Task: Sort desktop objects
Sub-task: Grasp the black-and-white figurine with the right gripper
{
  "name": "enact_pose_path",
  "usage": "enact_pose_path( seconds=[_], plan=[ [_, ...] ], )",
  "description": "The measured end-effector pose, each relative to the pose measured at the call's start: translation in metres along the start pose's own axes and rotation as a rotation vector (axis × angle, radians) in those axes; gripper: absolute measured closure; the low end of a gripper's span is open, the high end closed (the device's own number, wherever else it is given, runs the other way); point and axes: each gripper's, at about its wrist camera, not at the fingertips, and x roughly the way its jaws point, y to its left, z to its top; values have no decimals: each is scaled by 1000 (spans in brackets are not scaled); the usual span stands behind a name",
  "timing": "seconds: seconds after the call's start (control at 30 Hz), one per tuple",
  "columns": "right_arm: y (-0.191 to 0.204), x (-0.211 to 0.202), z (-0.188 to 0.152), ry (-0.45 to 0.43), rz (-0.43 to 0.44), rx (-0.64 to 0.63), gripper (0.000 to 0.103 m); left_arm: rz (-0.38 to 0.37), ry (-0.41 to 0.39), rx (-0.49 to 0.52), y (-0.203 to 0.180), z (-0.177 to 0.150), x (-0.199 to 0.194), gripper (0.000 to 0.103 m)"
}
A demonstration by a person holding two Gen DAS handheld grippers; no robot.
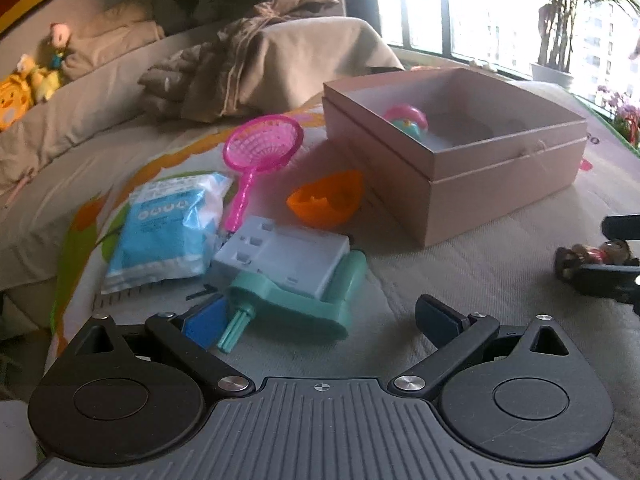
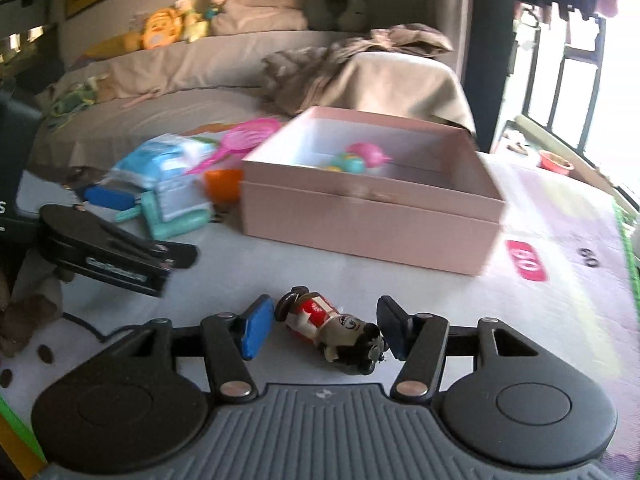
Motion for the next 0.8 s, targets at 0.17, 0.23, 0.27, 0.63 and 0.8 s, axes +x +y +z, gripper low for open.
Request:
enact_pose_path(
  seconds=[0.17,0.23,0.27,0.63,0.8],
  plan=[
    [-14,-1,-4,-6,-40,45,26,-13,-2,-23,5,-1,-4,33],
    [-14,0,-5,-5,-45,53,21,-13,-4,-21,5,-3,-9,33],
    [-13,0,-6,-2,-46,56,19,-15,-3,-22,5,-5,-11,33],
    [-4,1,-17,34,-5,41,3,-158,37,-35,-13,-36,-52,24],
    [-4,3,-21,83,28,57,0,-37,-18,-19,-12,-37,-45,9]
  ],
)
